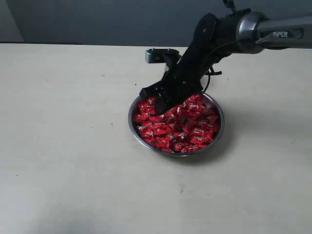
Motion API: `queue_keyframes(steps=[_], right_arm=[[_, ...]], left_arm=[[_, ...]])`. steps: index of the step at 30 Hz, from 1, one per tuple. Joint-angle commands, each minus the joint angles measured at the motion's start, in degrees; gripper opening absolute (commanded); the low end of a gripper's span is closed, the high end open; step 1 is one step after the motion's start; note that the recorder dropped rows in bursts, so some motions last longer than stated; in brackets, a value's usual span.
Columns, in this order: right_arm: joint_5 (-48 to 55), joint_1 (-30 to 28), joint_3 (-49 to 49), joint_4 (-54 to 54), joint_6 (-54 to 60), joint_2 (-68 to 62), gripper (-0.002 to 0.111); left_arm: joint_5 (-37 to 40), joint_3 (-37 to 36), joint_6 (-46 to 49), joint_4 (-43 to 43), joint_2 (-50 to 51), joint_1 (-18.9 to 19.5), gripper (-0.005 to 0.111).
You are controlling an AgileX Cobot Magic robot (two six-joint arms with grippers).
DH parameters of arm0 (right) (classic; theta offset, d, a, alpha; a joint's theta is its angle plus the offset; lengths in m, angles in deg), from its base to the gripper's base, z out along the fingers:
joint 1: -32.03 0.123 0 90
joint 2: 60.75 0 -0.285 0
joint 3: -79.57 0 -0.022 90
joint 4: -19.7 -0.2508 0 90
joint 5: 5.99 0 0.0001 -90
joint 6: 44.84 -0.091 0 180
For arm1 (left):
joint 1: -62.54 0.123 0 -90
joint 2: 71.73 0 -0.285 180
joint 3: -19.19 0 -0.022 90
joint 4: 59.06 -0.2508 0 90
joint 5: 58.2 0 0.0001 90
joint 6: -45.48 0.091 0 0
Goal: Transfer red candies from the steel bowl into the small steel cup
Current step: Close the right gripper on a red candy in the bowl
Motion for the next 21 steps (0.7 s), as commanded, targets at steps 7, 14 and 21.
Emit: queue_keyframes(steps=[7, 14, 21], right_arm=[[1.17, -0.52, 0.35, 1.69, 0.00, 5.10, 0.007], [1.38, -0.52, 0.35, 0.07, 0.00, 0.88, 0.041], [0.41, -0.17, 0.35, -1.79, 0.00, -2.40, 0.040]], left_arm=[[-0.30, 0.01, -0.09, 0.03, -0.22, 0.19, 0.000], [-0.30, 0.01, -0.09, 0.03, -0.22, 0.19, 0.000], [-0.30, 0.01, -0.09, 0.03, -0.22, 0.19, 0.000]])
